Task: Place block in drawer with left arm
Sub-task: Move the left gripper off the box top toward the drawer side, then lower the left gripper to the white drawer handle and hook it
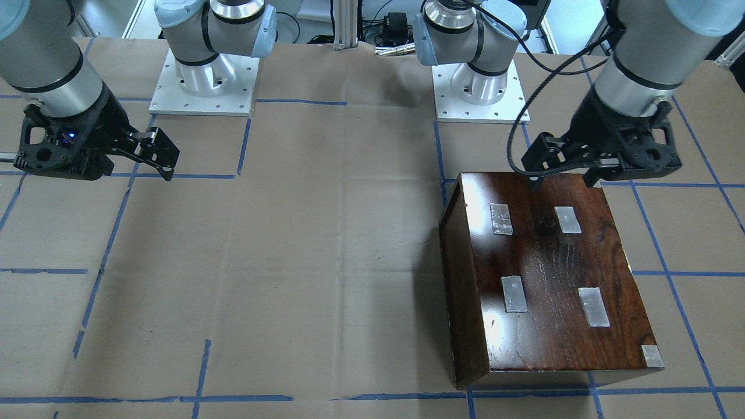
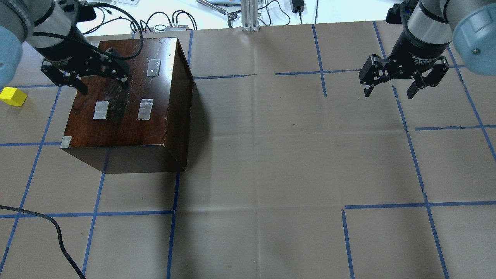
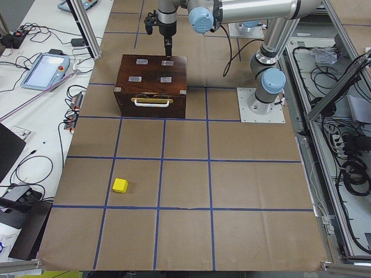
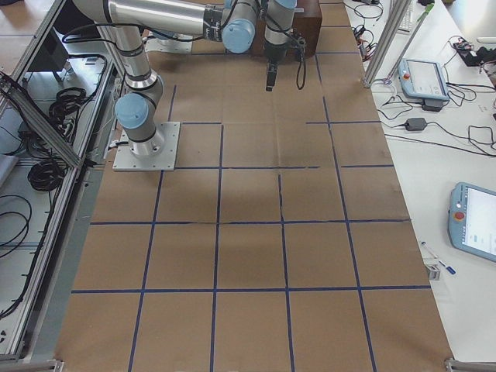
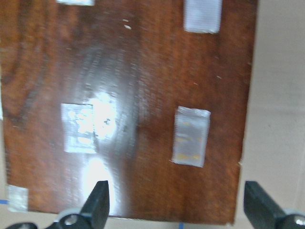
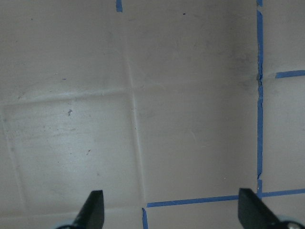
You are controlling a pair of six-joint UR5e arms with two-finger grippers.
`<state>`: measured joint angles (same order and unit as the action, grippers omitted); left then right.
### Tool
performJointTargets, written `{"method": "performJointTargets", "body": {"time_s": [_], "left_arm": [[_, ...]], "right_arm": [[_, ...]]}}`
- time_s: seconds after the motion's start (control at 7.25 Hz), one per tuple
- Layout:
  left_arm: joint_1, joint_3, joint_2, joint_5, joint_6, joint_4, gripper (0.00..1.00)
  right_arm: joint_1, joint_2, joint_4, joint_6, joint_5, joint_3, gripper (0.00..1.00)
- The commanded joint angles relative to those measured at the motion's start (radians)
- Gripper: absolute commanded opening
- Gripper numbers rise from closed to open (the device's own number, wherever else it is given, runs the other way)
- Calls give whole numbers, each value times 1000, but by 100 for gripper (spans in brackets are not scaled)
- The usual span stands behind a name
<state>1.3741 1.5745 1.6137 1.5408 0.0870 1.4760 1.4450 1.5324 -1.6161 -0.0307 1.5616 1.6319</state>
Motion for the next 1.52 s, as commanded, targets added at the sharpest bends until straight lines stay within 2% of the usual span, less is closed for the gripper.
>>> {"method": "performJointTargets", "body": {"time_s": [0.0,0.28,0.69,0.97,1.24,1.38], "left_arm": [[-145,-40,20,-39,104,3,99],[-269,-44,26,-66,256,3,99],[-436,-44,73,-171,423,-2,99],[-474,-44,123,-237,456,-13,99],[-475,-44,175,-251,467,-16,99],[-474,-41,198,-249,535,-14,99]], "right_arm": [[0,0,1,0,0,0,100],[0,0,1,0,0,0,100],[0,0,-1,0,0,-1,100],[0,0,-1,0,0,0,100],[0,0,-1,0,0,0,100],[0,0,-1,0,0,-1,100]]}}
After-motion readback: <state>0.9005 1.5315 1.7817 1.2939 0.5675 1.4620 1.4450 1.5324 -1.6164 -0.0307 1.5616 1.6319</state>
